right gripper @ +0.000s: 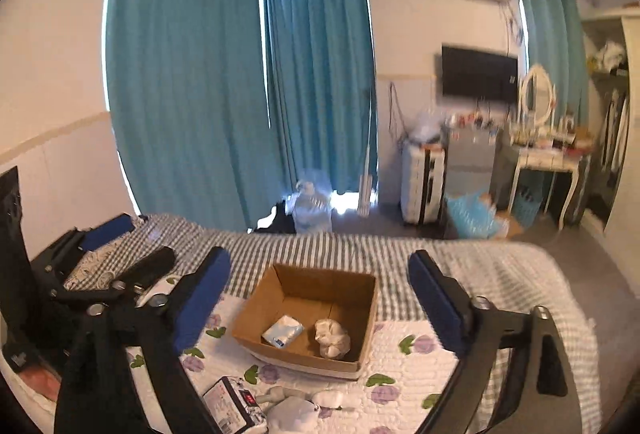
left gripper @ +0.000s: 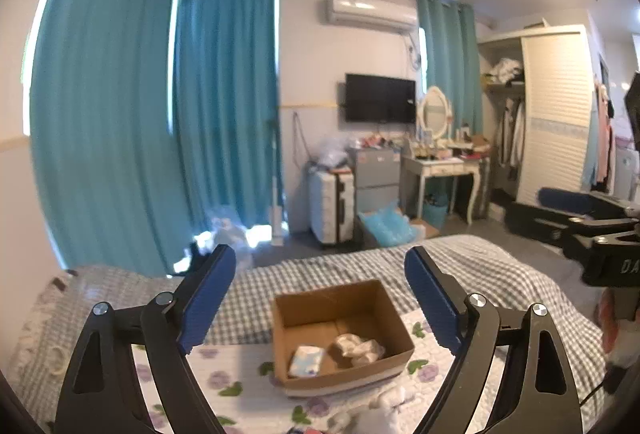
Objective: Organize soft objects
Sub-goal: 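Carry the tissue packet and cream sock into the box and release both, then grasp the white fuzzy toy with the left gripper while the right gripper grasps a sock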
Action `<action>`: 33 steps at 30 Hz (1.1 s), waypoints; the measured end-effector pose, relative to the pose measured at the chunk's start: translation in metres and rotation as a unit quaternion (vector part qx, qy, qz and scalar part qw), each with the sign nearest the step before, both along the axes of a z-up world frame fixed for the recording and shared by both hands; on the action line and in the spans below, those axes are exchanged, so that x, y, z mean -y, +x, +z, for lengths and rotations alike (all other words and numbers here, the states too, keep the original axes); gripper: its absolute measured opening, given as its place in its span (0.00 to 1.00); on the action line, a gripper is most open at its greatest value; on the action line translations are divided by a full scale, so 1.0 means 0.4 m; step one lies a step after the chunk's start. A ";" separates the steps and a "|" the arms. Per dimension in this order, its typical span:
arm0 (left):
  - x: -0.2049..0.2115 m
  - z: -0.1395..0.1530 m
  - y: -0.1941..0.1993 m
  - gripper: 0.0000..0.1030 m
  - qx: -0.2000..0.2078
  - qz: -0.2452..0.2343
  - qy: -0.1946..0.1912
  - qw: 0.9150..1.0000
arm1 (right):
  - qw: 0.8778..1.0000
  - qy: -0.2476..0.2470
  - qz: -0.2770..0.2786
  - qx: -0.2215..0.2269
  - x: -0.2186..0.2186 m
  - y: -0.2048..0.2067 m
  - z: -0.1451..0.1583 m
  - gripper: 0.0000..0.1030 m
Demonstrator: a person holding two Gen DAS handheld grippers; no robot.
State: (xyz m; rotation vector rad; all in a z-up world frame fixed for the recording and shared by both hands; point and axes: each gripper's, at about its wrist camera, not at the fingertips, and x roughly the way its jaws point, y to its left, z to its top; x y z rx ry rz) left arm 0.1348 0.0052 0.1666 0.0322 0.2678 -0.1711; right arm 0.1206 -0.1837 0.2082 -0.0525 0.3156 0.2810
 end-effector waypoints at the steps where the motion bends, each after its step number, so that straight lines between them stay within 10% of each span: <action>1: -0.007 0.009 -0.021 0.86 0.000 0.004 0.000 1.000 | 1.000 -0.003 -0.001 0.005 0.002 -0.021 0.010 0.94; 10: -0.084 -0.112 -0.120 0.86 -0.043 0.023 0.018 0.999 | 0.999 -0.042 -0.005 0.006 0.025 -0.156 -0.072 0.97; 23: -0.076 -0.608 -0.111 0.86 -0.235 0.058 -0.034 0.970 | 0.975 -0.110 0.034 -0.188 -0.011 -0.042 -0.635 0.97; 33: -0.065 -0.783 -0.096 0.86 -0.311 0.072 0.001 0.948 | 0.950 -0.163 0.028 -0.263 -0.023 0.029 -0.852 0.97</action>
